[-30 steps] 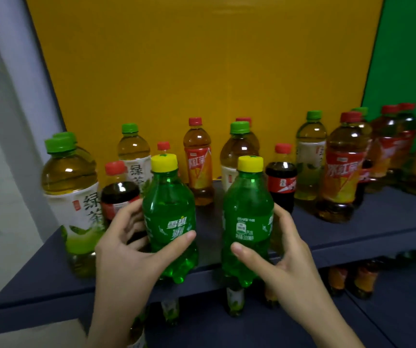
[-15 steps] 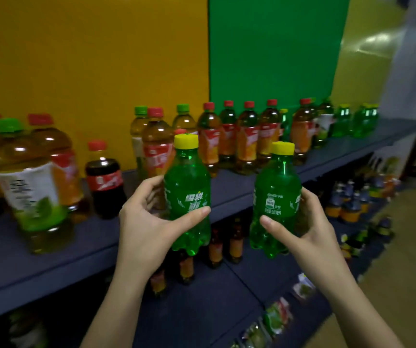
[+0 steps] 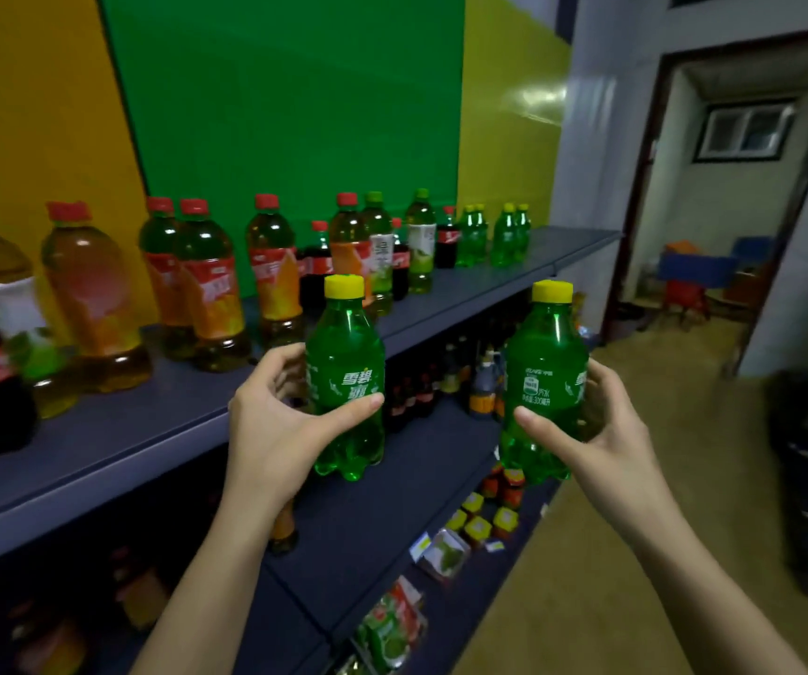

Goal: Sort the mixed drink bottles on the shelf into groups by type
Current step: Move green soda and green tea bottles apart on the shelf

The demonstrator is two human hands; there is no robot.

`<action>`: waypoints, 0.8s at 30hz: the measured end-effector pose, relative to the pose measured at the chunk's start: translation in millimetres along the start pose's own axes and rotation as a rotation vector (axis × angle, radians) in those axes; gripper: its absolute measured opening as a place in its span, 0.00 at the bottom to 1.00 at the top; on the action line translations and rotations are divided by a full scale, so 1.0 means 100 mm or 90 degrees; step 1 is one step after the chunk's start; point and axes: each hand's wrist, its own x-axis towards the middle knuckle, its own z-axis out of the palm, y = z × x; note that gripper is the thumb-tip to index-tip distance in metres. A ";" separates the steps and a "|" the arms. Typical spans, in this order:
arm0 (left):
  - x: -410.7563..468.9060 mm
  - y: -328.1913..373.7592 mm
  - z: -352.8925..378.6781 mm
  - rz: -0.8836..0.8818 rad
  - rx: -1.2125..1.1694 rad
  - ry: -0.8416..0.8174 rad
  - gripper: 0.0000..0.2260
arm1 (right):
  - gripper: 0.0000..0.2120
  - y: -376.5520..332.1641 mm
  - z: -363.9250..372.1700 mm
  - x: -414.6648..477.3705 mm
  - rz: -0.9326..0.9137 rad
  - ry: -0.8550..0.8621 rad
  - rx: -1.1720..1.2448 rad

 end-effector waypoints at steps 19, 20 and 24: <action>1.91 -0.67 3.11 0.021 -0.015 0.002 0.30 | 0.43 1.63 -1.00 2.97 -0.026 0.050 -0.030; 2.00 -0.69 3.22 0.020 -0.009 0.005 0.29 | 0.43 1.72 -1.03 3.11 -0.023 0.045 -0.025; 2.31 -0.82 3.67 0.016 0.024 0.028 0.28 | 0.42 2.08 -1.12 3.68 -0.013 0.034 0.009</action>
